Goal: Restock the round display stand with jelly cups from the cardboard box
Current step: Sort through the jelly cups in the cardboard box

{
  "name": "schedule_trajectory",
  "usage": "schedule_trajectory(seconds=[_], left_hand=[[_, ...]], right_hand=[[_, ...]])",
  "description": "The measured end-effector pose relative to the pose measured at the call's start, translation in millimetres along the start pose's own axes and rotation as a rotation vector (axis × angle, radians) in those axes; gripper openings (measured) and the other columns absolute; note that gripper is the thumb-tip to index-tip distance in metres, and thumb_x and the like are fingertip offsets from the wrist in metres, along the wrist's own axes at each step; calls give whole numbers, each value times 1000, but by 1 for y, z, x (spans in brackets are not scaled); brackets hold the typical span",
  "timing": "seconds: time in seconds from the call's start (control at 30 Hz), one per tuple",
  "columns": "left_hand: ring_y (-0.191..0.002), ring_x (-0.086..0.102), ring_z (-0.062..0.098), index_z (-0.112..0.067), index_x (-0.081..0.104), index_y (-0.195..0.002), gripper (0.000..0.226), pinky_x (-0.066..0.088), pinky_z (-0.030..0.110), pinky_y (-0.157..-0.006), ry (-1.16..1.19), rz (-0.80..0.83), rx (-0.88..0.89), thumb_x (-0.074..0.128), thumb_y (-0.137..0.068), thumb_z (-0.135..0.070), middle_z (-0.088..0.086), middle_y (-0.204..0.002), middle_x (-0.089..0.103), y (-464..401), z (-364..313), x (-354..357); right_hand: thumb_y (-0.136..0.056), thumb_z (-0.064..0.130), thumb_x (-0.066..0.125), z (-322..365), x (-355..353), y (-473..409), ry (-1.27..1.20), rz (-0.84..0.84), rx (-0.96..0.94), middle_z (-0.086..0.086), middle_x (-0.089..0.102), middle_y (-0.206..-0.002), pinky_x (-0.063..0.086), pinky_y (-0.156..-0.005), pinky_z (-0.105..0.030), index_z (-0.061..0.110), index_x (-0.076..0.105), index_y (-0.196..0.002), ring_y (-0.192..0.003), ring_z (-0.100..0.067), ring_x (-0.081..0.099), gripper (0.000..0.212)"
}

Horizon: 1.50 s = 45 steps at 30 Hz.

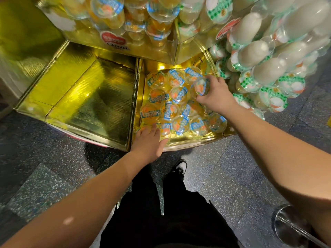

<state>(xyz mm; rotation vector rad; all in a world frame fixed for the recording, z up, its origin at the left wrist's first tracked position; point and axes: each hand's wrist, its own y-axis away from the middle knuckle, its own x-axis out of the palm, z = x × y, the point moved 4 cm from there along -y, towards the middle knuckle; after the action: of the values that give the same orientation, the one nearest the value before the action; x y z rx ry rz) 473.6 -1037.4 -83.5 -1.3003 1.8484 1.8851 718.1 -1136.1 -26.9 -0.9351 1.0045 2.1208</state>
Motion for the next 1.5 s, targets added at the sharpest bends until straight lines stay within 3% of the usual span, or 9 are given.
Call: schedule_trajectory(seconds=[0.13, 0.27, 0.37, 0.83, 1.0, 1.1, 1.2, 1.33, 1.5], left_hand=[[-152, 1, 33, -14, 10, -159, 65, 2, 49, -121, 64, 28, 20, 15, -105, -51, 8, -166, -5, 1, 4, 4], [-148, 20, 31, -15, 43, -147, 58, 18, 45, -121, 122, -119, 59, 18, -105, -47, 10, -163, 21, -2, 10, 4], [-146, 26, 28, -13, 52, -140, 66, 20, 40, -120, 77, -153, 67, 13, -103, -52, 11, -158, 34, 2, 12, 6], [-147, 23, 26, -11, 33, -150, 49, 22, 36, -119, -44, -134, 52, 28, -107, -35, 9, -160, 27, -1, 13, -8], [-148, 19, 24, -11, 32, -152, 49, 18, 35, -120, -1, -120, 56, 31, -107, -33, 8, -162, 23, -3, 17, -4], [-148, 23, 22, -9, 38, -149, 47, 18, 32, -119, 140, -126, 67, 35, -107, -30, 8, -160, 27, 2, 17, -10], [-134, 44, 22, -12, 52, -139, 39, 36, 32, -108, 366, -180, 67, 43, -104, -27, 5, -147, 47, 20, 20, -26], [-107, 57, 16, -14, 65, -124, 28, 38, 22, -83, 691, -359, -71, 53, -101, -25, 4, -125, 64, 66, 48, -64], [-102, 58, 20, -14, 66, -120, 26, 42, 30, -85, 866, -581, -253, 53, -101, -28, 2, -108, 64, 132, 133, -110]], right_hand=[[-81, 31, 72, 13, 0, -31, -77, -156, 56, -19, 38, -139, 32, -109, -37, 11, 33, -149, -135, -36, 35, 80], [-81, 28, 71, 25, 1, -53, -71, -271, 55, -21, 41, -136, 35, -108, -41, 5, 38, -143, -130, -39, 39, 74], [-82, 24, 71, 28, 7, -56, -52, -335, 27, -19, 42, -135, 38, -104, -40, 5, 40, -142, -128, -36, 40, 70], [-91, 19, 68, 15, 36, -47, -90, -404, -60, -18, 35, -146, 47, -82, -35, 0, 50, -117, -111, -36, 57, 37], [-92, 20, 69, 17, 35, -51, -86, -385, -58, -18, 32, -149, 47, -88, -35, 1, 49, -117, -114, -36, 56, 37], [-90, 19, 70, 16, 30, -42, -47, -330, -49, -19, 25, -153, 48, -97, -41, 4, 48, -122, -127, -38, 48, 41], [-88, 17, 68, 18, 11, -18, -75, -352, -35, -18, 28, -150, 43, -103, -40, 6, 49, -130, -132, -37, 41, 47], [-89, 17, 62, 42, -13, 15, -139, -309, -99, -16, 46, -132, 42, -93, -36, 5, 52, -127, -112, -32, 55, 41], [-94, 21, 57, 153, -19, 42, -70, -64, -327, -7, 65, -108, 42, -75, -32, 13, 63, -111, -95, -26, 62, 20]])
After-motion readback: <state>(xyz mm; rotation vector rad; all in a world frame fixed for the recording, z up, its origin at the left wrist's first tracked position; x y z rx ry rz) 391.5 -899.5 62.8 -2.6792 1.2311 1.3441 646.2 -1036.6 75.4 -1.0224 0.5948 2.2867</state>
